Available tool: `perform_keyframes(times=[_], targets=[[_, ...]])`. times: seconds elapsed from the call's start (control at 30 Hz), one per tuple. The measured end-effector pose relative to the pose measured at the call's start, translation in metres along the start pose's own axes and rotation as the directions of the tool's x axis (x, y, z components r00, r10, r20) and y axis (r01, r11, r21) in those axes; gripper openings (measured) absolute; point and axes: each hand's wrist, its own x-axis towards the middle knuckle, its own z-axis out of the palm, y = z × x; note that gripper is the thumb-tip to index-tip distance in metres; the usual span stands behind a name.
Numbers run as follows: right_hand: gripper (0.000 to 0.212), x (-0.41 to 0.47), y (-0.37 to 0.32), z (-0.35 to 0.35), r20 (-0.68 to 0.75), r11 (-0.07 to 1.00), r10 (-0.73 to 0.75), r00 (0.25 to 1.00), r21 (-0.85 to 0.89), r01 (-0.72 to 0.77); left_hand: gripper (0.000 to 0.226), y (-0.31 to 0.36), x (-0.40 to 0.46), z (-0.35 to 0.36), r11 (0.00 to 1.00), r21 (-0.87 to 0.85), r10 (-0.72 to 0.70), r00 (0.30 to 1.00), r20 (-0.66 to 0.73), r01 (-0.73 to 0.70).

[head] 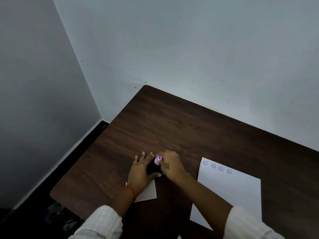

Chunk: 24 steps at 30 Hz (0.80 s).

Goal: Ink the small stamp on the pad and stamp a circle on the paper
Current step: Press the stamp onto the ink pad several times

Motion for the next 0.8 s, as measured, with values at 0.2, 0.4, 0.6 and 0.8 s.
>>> perform_keyframes(times=[0.2, 0.4, 0.6, 0.8], targets=[[0.029, -0.018, 0.004, 0.013, 0.035, 0.980, -0.171, 0.985, -0.092, 0.174, 0.073, 0.001, -0.001, 0.000, 1.000, 0.000, 0.003, 1.000, -0.009, -0.003], [0.026, -0.014, -0.004, 0.017, 0.008, 0.992, -0.080, 0.997, -0.098, 0.080, 0.071, -0.001, 0.000, 0.001, 1.000, 0.010, -0.003, 1.000, 0.006, 0.003], [0.028, -0.011, 0.010, 0.006, 0.075, 0.952, -0.267, 0.961, -0.137, 0.275, 0.074, -0.001, 0.002, 0.002, 1.000, 0.004, -0.003, 1.000, 0.001, 0.003], [0.022, -0.009, 0.004, 0.001, -0.033, 0.990, -0.080, 0.996, 0.114, 0.083, 0.075, -0.001, 0.001, 0.000, 1.000, 0.002, -0.008, 1.000, 0.010, 0.008]])
